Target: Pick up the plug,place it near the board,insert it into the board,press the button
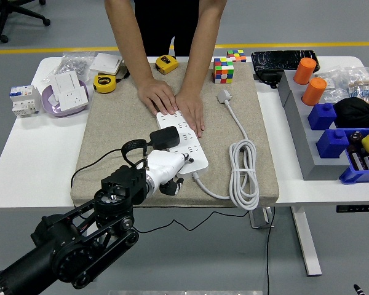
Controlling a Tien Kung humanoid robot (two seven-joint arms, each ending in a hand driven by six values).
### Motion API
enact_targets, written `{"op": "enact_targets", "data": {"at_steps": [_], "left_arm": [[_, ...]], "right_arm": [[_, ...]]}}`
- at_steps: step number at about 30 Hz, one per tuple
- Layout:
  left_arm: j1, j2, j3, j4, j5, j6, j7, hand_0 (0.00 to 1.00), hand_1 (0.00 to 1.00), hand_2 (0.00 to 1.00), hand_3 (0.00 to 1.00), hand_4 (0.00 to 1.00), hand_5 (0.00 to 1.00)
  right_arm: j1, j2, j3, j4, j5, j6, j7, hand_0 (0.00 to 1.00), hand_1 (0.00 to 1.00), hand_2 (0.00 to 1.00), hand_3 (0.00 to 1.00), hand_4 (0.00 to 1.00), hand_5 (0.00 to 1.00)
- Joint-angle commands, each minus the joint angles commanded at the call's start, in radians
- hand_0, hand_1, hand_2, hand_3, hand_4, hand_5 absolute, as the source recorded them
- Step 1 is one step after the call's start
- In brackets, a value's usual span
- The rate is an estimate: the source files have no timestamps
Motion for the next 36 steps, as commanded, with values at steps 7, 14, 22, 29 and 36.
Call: {"op": "enact_targets", "data": {"at_steps": [7,14,22,29,36], "left_arm": [[0.002,0.003,0.001,0.014,0.0,-0.014,0.01,0.135,0.063,0.167,0.816,0.505,0.045],[0.007,0.006,0.0,0.014,0.0,-0.007,0.006,0.136,0.063,0.166,0.799,0.502,0.044],[0.035,0.015,-0.024,-0.083,0.0,0.084,-0.057,0.159,0.078,0.177,0.78,0.5,0.028],[0.108,0.039,-0.062,-0.159,-0.227,0.227,-0.239,0.314,0.316,0.381,0.68,0.612,0.002],[0.167,0.054,-0.045,-0.17,-0.519,0.313,-0.48,0.946,0.998,0.998,0.998,0.896,0.257]], "right_arm": [[0.0,0.0,0.003,0.0,-0.002,-0.001,0.0,0.758,0.764,0.751,0.797,0.998,0.937],[0.0,-0.001,0.003,0.0,-0.001,-0.001,0.0,0.758,0.764,0.751,0.797,0.998,0.938],[-0.002,0.0,0.004,0.0,0.001,0.0,0.0,0.759,0.764,0.751,0.797,0.998,0.938],[-0.004,-0.015,0.031,0.0,-0.002,-0.003,0.001,0.759,0.764,0.751,0.796,0.998,0.938],[-0.003,-0.034,0.065,0.0,-0.021,-0.003,-0.002,0.758,0.764,0.751,0.797,0.998,0.938]]}}
